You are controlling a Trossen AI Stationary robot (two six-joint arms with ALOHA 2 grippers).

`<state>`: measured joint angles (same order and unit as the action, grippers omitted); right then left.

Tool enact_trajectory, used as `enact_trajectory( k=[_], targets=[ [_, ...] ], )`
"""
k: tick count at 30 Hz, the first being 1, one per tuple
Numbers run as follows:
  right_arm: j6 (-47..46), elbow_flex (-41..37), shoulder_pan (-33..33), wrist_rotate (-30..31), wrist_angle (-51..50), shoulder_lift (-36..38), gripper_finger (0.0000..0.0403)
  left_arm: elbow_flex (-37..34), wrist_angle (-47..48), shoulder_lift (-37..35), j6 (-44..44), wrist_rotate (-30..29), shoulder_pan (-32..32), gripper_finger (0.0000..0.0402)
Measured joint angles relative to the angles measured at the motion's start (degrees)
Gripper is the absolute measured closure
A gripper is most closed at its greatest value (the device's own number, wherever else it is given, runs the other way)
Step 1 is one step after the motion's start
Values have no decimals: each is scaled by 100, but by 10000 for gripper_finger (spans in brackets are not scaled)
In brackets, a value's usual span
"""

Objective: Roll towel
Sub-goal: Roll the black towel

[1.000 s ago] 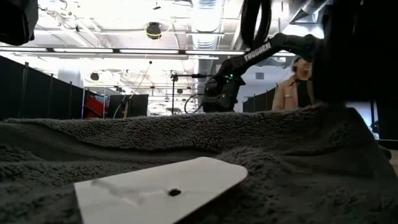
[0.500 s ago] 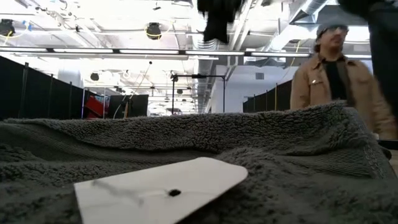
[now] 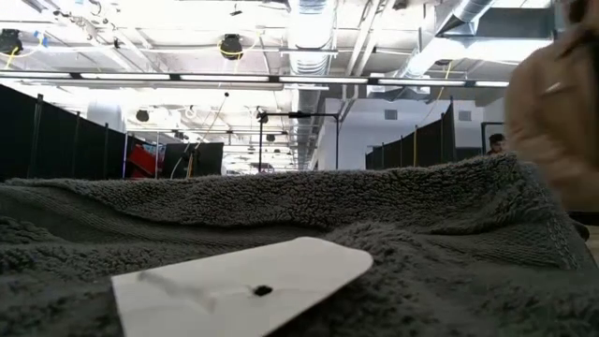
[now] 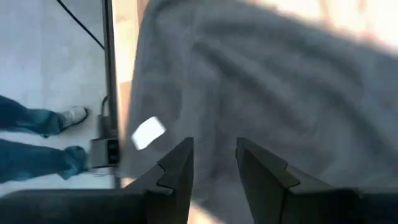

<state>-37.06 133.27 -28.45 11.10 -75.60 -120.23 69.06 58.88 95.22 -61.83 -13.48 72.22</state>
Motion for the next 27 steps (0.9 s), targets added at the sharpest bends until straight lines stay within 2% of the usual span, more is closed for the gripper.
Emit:
enact_trajectory(
  k=[4,11,15,19,22,27],
  targets=[
    [-1258,9,-570,98,172,-499,273,-2,-224,0,375,-331,135,302],
    [-2533,-2,-1282,53,965,-1480,224,-298,-923,0,864,-373,145,271],
    [-3096,2,-1568,19,1313,-1792,212,-418,-825,2,1060,-379,105,261],
    [-3517,1,-1681,24,1325,-1784,212,-574,-791,4,1445,-534,-32,262],
    [-3702,7,-1713,67,1317,-1772,213,-632,-1116,53,1773,-625,-187,264],
    [-3854,7,-1768,71,1381,-1775,213,-660,-1358,397,2247,-673,-456,264]
  ],
)
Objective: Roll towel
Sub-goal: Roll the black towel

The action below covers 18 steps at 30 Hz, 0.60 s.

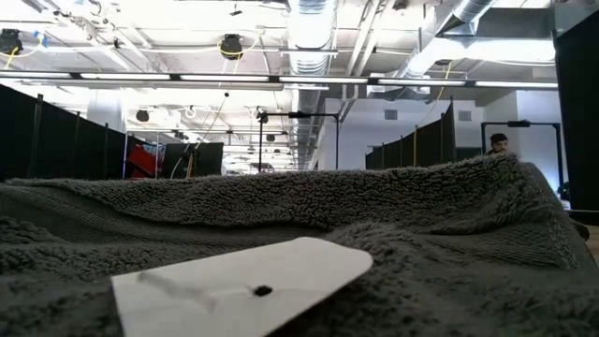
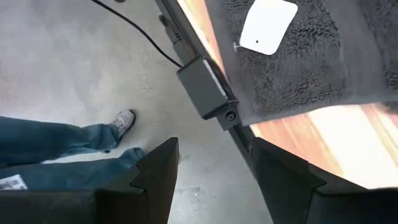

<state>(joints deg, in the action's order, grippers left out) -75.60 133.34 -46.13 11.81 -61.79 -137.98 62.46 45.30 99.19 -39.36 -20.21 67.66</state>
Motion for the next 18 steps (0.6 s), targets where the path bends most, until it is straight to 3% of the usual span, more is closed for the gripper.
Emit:
enact_trajectory(
  k=[13,15,18],
  targets=[
    [-4,0,-5,5,231,1,213,8,85,671,-220,-170,-97,269],
    [-2,0,-11,5,233,1,213,4,90,662,-330,-189,-144,286],
    [-15,0,-34,7,233,1,213,-17,148,627,-424,-262,-201,342]
  ],
)
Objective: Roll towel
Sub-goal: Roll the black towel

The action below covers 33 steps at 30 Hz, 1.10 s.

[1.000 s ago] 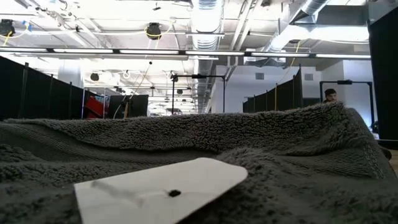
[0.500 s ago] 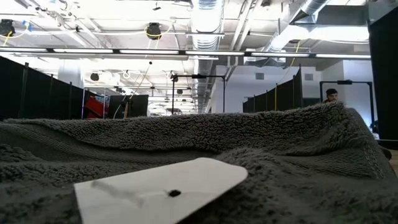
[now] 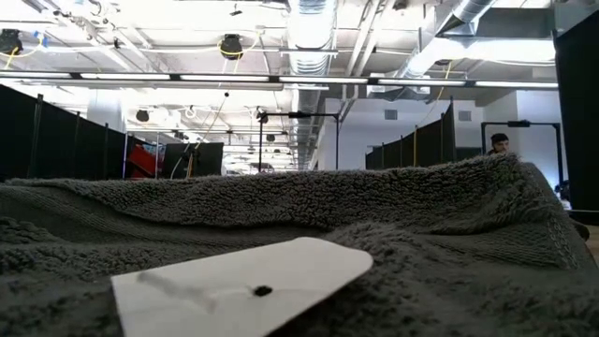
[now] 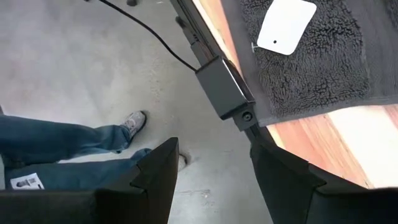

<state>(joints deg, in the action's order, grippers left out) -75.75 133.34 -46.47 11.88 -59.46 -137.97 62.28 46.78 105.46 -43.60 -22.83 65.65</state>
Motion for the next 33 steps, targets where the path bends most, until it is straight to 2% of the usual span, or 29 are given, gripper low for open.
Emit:
enact_trajectory(
  k=[2,4,8,13,19,23,30,33],
  targets=[
    [-27,0,-26,7,-28,-2,213,-4,18,-10,-49,-22,-33,383],
    [-44,0,-60,13,-65,-4,213,-4,20,-10,-123,-63,-33,394],
    [-265,-89,-115,180,-344,-12,213,-4,26,-12,-175,-106,-155,400],
    [-1263,-460,-165,328,-411,-11,213,-4,-22,-16,-175,-63,-323,401],
    [-2650,-1157,-200,412,298,-15,214,-4,-35,-31,-181,22,-348,401],
    [-3371,-1613,-231,772,535,-20,214,-2,-21,-49,-170,91,-348,401],
    [-3810,-1995,-215,961,929,-10,214,0,-16,-49,-65,203,-348,401],
    [-3879,-2193,-209,1018,1425,13,214,2,18,-49,-17,209,-346,401]
  ],
)
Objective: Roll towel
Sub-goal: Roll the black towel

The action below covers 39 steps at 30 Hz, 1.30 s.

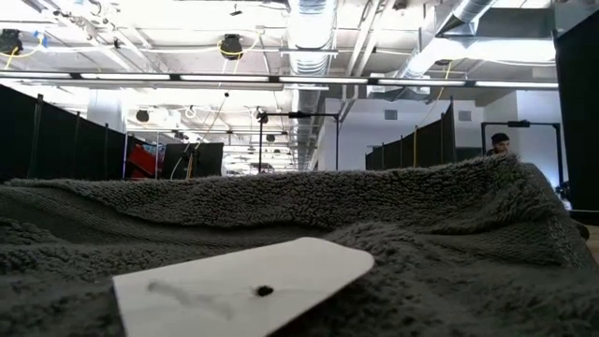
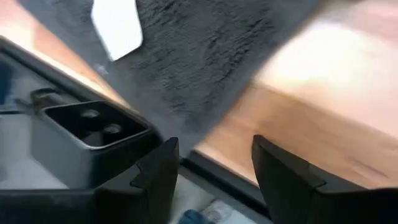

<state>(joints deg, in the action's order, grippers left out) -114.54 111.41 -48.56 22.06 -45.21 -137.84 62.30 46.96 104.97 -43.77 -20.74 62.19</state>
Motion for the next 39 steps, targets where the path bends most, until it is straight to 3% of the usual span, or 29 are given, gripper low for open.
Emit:
enact_trajectory(
  k=[18,26,33,39],
  targets=[
    [-416,-471,155,672,708,13,221,0,167,0,112,3,0,402],
    [-523,-486,179,740,665,-5,294,0,164,0,112,3,0,402],
    [-351,-501,133,1018,659,-27,390,0,177,-3,105,3,0,402],
    [-453,-380,-30,1198,378,-32,400,5,747,-445,-222,-6,44,402]
  ],
)
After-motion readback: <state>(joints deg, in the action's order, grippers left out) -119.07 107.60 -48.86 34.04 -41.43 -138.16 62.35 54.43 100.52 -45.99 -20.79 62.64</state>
